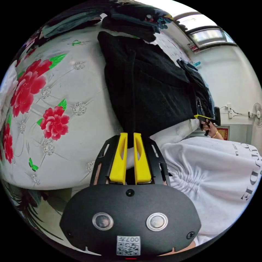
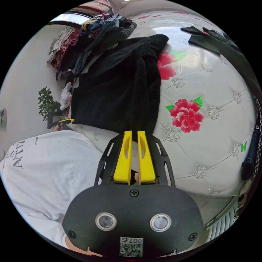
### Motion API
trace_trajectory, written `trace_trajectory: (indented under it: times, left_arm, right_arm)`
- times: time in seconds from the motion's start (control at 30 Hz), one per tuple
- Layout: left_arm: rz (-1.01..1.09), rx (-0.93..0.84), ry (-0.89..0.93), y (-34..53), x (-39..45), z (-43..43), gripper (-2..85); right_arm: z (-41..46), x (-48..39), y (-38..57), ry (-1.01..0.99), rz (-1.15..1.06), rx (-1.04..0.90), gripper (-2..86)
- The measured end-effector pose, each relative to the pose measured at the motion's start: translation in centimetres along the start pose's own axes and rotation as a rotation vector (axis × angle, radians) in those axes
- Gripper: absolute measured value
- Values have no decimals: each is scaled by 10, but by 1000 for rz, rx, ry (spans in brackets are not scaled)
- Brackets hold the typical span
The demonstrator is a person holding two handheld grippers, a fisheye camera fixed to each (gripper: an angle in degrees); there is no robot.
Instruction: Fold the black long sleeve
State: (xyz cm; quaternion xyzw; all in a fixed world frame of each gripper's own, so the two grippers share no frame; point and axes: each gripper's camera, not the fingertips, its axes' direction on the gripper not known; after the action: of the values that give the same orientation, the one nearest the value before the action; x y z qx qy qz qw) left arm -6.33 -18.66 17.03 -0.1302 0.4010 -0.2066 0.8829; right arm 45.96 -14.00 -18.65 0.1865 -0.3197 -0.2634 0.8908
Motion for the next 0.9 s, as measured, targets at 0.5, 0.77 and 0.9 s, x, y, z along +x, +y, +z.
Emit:
trace_trajectory:
  times: [0.5,0.77,0.9]
  left_arm:
    - [-225,302,648,-100,-84,-119,44]
    - [-408,542,279,-205,-80,-65,117]
    - [-311,507,138,-177,-58,-49,121]
  right_arm:
    - [-143,55,-95,-686,112,298,4]
    - [-73,105,-195,-349,310,495,68]
    - [-47,117,-152,-333,329,525,96]
